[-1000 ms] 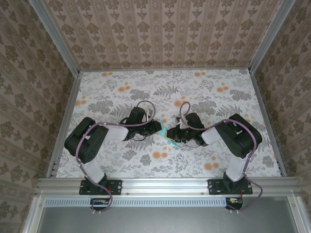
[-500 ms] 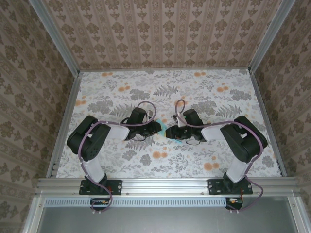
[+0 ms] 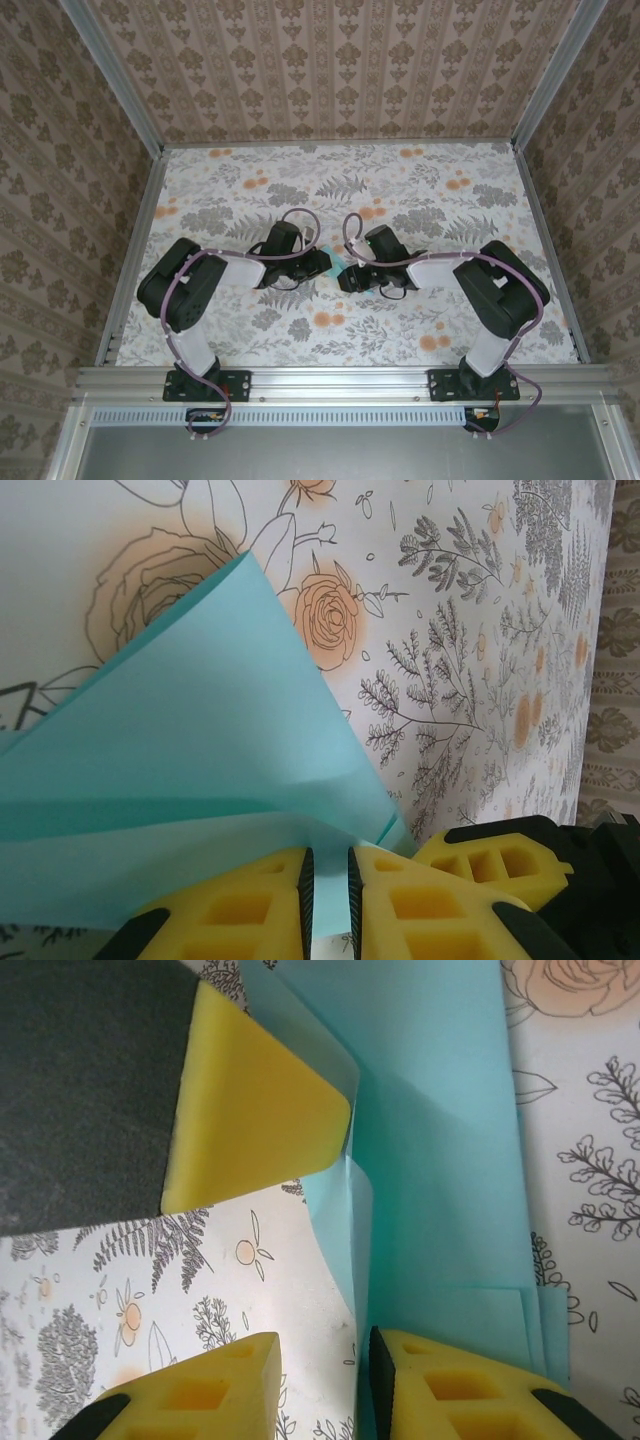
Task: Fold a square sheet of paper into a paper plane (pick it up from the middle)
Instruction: Fold the wing for the fifth time at the center of the table.
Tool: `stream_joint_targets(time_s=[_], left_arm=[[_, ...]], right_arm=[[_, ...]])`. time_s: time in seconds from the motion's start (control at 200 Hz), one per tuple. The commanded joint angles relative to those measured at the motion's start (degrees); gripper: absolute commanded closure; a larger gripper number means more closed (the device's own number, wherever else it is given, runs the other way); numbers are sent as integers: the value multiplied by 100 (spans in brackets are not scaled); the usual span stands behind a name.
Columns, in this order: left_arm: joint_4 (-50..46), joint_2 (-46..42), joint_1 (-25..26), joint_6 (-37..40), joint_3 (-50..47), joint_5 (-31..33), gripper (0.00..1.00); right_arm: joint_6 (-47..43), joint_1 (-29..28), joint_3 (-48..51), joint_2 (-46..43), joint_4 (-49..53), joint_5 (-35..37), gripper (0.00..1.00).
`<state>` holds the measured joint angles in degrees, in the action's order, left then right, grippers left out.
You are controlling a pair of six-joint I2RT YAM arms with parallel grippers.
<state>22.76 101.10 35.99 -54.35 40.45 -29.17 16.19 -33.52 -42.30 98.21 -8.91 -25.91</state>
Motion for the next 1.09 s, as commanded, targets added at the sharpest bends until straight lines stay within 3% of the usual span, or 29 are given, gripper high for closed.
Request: stream_joint_targets(time_s=[0.0,0.275,0.5,1.09], left_arm=[[-52,-412,-57,11,-186,40,83],[-268,-599,-58,91,-306,85,86],[-372,-547,-56,135,-153,87,87],[-483,-618,-66,144,-50,44,87]], right_arm=[[-458,-164,-70,-308,265,540,69],[-1170,-612,137,-610,133,1653,69],[-1651,-908,301,-639,-175,2455,63],[-2040,-1008,114,21,-479,2255,66]])
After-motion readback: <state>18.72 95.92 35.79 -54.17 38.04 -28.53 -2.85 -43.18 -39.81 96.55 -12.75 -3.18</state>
